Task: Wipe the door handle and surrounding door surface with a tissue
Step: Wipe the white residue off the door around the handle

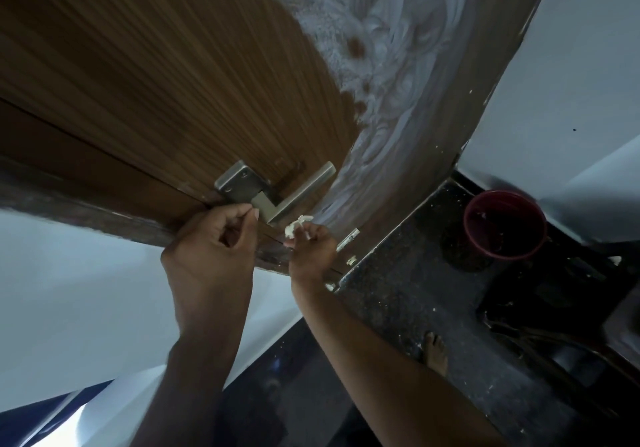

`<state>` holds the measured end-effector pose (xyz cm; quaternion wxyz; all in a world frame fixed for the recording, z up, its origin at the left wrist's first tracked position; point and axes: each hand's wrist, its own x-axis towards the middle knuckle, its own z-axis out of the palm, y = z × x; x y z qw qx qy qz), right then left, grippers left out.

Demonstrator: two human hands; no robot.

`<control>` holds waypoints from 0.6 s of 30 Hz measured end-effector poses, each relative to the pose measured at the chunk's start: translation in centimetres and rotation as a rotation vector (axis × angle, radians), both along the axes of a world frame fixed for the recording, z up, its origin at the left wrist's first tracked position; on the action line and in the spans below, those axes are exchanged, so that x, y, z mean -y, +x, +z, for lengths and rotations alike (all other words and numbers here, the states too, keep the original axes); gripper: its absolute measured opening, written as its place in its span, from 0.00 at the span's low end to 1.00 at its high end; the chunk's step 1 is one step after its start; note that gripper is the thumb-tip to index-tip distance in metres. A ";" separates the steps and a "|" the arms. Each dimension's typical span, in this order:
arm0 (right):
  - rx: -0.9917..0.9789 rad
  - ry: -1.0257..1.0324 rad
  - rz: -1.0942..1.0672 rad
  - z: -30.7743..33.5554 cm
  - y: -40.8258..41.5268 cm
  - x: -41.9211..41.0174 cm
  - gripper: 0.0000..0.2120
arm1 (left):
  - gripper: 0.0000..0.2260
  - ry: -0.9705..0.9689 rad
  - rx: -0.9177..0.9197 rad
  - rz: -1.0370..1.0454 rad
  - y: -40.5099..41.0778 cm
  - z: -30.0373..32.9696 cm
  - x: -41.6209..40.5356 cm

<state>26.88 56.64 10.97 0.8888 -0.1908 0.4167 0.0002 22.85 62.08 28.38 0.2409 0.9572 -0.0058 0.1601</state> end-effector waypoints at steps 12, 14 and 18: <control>0.005 0.013 -0.162 0.6 4.0 4.7 0.10 | 0.05 0.031 -0.002 -0.095 1.0 0.5 0.8; -0.070 -0.163 -0.141 1.2 4.8 5.8 0.06 | 0.06 0.051 0.003 -0.091 1.3 0.6 0.9; 0.005 -0.011 0.061 1.5 1.8 3.5 0.10 | 0.07 0.059 0.028 -0.103 2.1 1.1 1.6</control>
